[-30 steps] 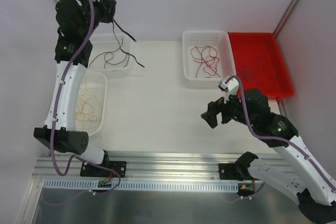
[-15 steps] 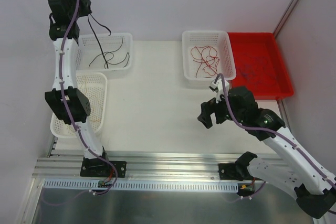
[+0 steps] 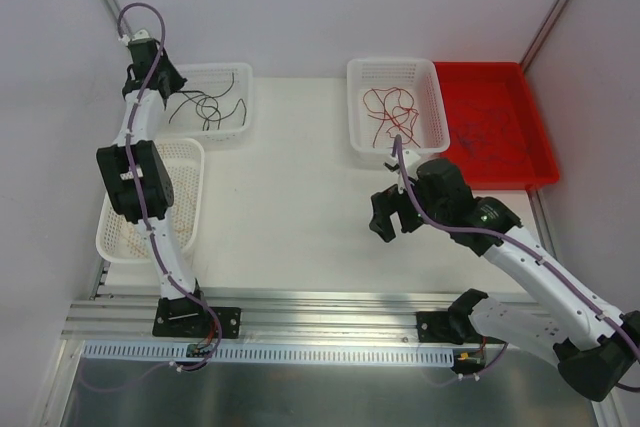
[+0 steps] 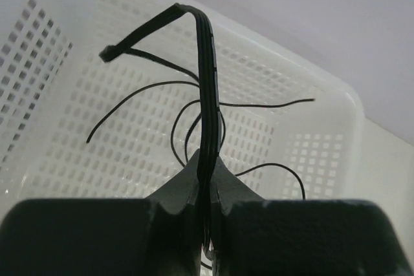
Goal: Untangle the cables
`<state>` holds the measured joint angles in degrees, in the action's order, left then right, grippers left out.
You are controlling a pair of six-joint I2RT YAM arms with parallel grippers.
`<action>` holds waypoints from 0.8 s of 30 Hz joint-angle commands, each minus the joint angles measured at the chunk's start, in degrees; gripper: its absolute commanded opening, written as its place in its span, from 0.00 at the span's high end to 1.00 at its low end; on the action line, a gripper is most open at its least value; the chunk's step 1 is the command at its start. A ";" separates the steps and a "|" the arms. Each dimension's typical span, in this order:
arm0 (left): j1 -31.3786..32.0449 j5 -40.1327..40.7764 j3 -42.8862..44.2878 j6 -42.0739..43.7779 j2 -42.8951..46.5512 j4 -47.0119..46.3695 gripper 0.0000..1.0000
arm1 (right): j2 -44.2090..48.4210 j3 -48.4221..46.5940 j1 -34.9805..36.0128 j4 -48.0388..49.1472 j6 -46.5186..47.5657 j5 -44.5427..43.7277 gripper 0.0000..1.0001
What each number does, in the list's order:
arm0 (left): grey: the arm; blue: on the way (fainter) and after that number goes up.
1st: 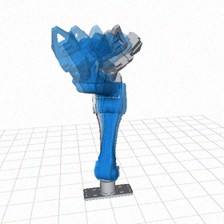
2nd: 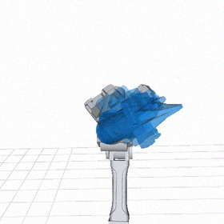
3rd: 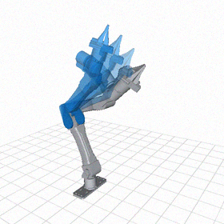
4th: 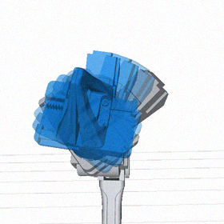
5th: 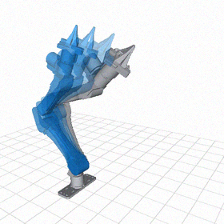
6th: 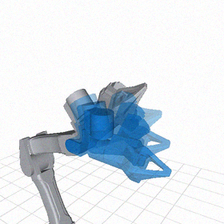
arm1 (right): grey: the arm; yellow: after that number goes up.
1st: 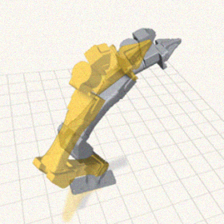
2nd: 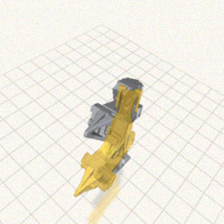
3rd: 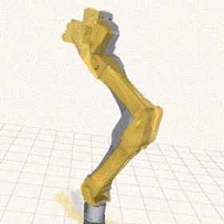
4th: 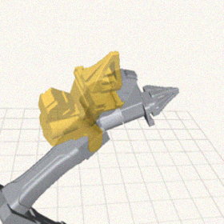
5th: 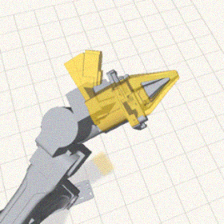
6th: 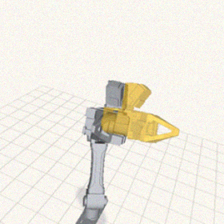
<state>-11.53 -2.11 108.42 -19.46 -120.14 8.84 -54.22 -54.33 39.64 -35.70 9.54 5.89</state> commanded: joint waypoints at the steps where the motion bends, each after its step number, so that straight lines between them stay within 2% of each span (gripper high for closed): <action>1: -2.70 4.57 -0.93 -9.00 -0.97 -0.23 0.97 | -0.10 0.45 0.18 2.04 0.04 0.97 0.03; 4: -3.58 4.22 -1.28 -12.43 -1.85 2.41 0.97 | 0.16 0.71 0.18 2.13 0.13 0.79 0.03; 8: -4.20 2.55 -1.99 -13.67 -1.94 2.76 0.75 | 0.25 1.06 0.18 2.22 0.13 0.70 0.03; 9: -4.38 2.29 -1.99 -14.02 -2.03 2.85 0.65 | 0.25 1.15 0.18 2.13 0.13 0.70 0.03; 12: -4.47 -1.93 -2.07 -13.94 -1.60 2.85 0.52 | 0.43 1.15 0.26 2.13 -0.05 0.70 0.03; 15: -4.64 -3.52 -3.30 -13.23 0.15 2.94 0.43 | 0.95 0.45 0.18 1.25 -0.40 -0.35 0.03; 19: -4.55 -0.63 -6.11 -11.65 4.37 3.46 0.15 | 2.53 -0.25 0.18 -0.59 -0.93 -2.98 0.03; 22: -4.55 3.15 -8.66 -9.72 7.37 4.51 0.03 | 3.76 -0.61 0.18 -1.47 -1.37 -5.09 0.03; 24: -4.55 3.87 -9.45 -8.32 9.38 5.13 0.01 | 4.47 -0.52 0.26 -1.65 -2.24 -5.45 0.03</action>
<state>-16.12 -1.19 99.59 -30.65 -118.30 13.72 -51.83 -53.54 39.64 -36.45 9.02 2.92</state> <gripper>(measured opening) 0.978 0.971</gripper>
